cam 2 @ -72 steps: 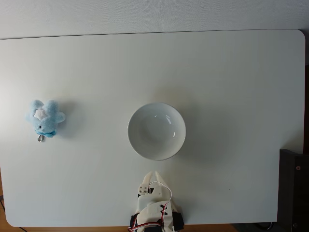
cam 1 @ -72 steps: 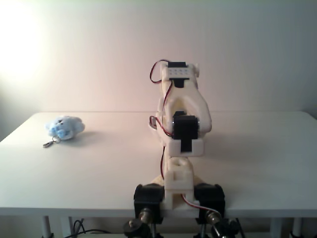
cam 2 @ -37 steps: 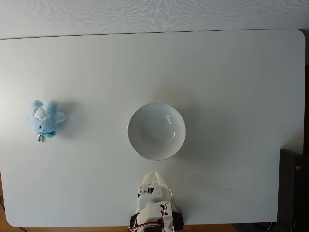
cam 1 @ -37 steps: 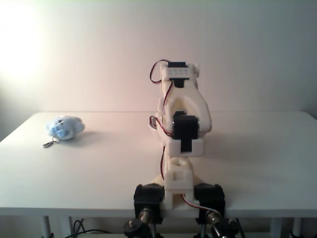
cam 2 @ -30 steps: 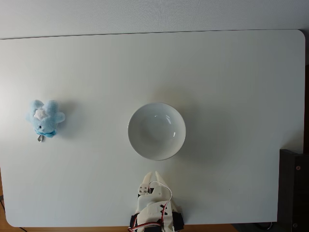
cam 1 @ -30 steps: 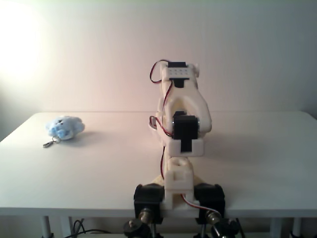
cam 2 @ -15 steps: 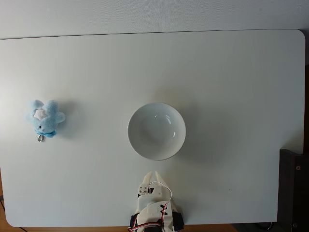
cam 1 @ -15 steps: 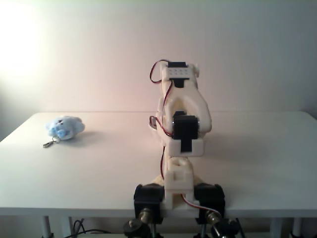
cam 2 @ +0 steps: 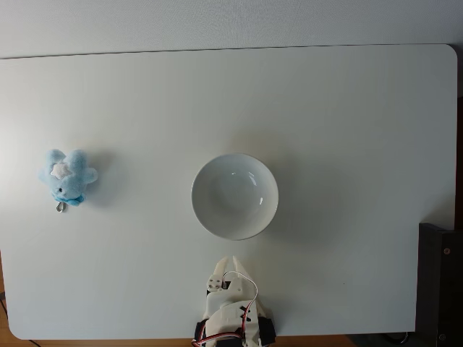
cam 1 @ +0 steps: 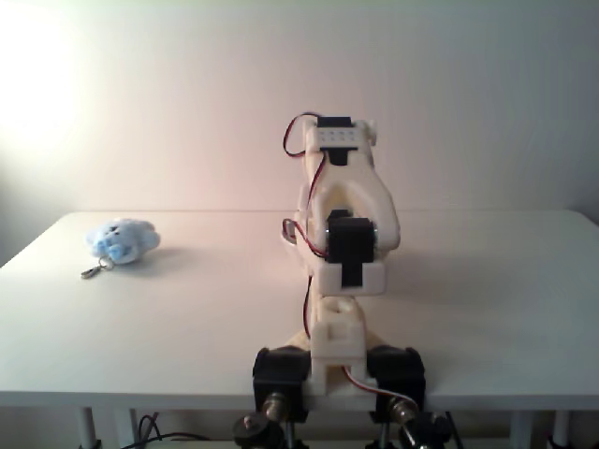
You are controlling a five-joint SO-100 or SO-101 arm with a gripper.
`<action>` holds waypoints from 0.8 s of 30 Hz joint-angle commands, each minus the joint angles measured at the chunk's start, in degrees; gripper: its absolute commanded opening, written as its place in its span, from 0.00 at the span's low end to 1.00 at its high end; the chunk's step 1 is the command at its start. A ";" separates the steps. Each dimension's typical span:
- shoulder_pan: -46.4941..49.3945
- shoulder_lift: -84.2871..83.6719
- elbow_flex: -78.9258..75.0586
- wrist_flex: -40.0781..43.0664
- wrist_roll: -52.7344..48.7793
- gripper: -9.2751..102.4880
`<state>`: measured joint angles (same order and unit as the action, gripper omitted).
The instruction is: Grasp a skyblue doll and put it into the bowl.
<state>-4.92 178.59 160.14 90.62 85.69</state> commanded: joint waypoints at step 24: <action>-0.18 16.79 -26.72 2.72 0.26 0.10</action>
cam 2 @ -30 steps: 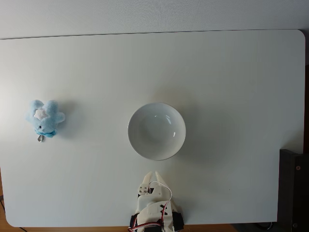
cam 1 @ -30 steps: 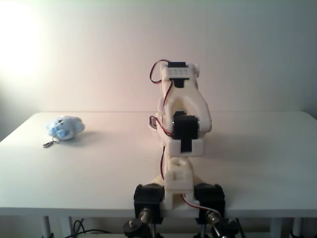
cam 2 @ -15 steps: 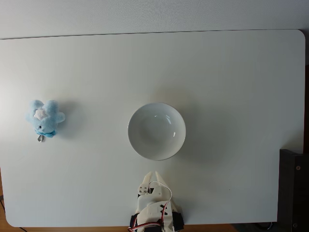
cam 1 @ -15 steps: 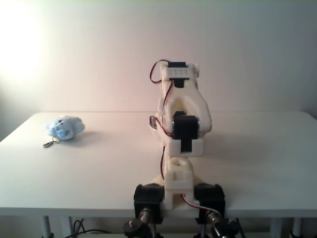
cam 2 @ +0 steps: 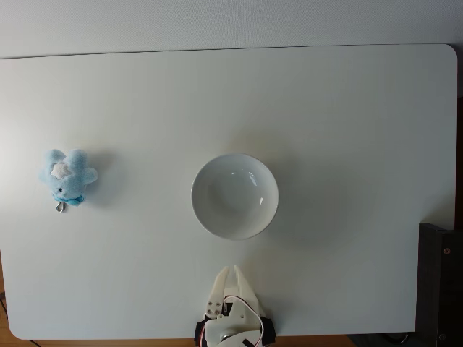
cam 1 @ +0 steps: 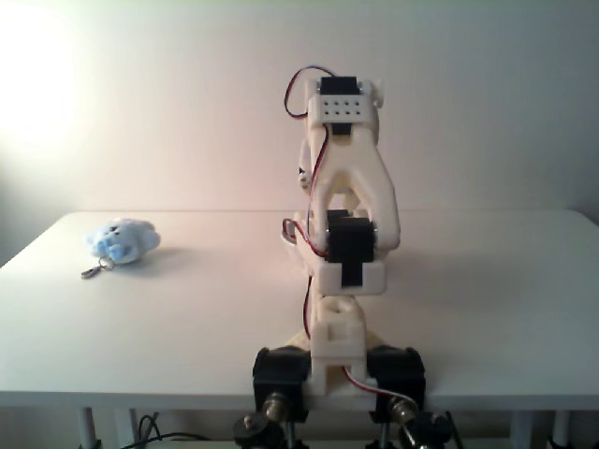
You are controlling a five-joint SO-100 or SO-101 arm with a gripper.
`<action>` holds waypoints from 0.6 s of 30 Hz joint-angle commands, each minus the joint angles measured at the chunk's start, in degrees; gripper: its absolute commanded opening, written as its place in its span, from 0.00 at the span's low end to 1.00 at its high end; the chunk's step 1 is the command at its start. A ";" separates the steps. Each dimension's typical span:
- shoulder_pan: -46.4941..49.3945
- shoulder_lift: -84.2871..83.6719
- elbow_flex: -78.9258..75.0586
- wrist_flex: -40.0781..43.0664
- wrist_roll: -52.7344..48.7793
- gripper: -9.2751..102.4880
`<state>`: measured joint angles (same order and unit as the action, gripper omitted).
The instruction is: Grasp a skyblue doll and put it into the bowl.
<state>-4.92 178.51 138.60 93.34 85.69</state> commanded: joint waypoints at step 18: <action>-0.53 16.70 -19.16 -20.04 0.09 0.10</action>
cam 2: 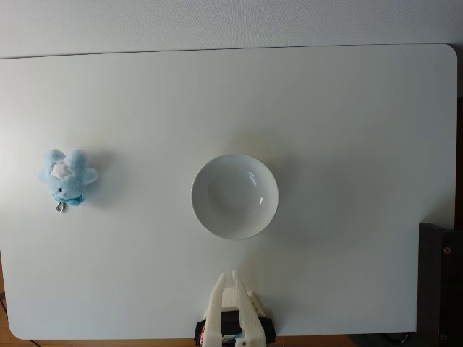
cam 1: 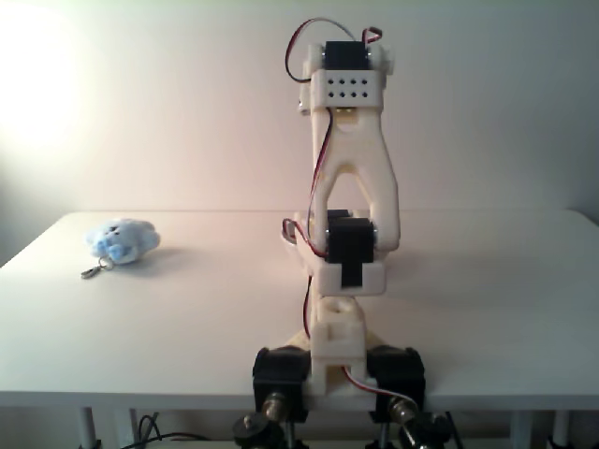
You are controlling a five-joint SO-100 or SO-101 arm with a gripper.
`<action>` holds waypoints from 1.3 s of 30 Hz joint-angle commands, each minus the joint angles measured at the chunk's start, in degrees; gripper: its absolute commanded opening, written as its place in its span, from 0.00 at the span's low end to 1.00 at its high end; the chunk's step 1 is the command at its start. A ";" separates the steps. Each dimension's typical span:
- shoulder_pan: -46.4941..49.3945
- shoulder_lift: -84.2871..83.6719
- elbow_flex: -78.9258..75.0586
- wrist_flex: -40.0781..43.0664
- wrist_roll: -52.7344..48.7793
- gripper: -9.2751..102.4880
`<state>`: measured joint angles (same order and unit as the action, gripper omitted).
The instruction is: Grasp a skyblue doll and put it into the bowl.
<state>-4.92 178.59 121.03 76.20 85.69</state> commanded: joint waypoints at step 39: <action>-3.52 -10.72 -11.16 -3.16 0.09 0.77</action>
<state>-7.47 174.46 113.12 74.00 85.52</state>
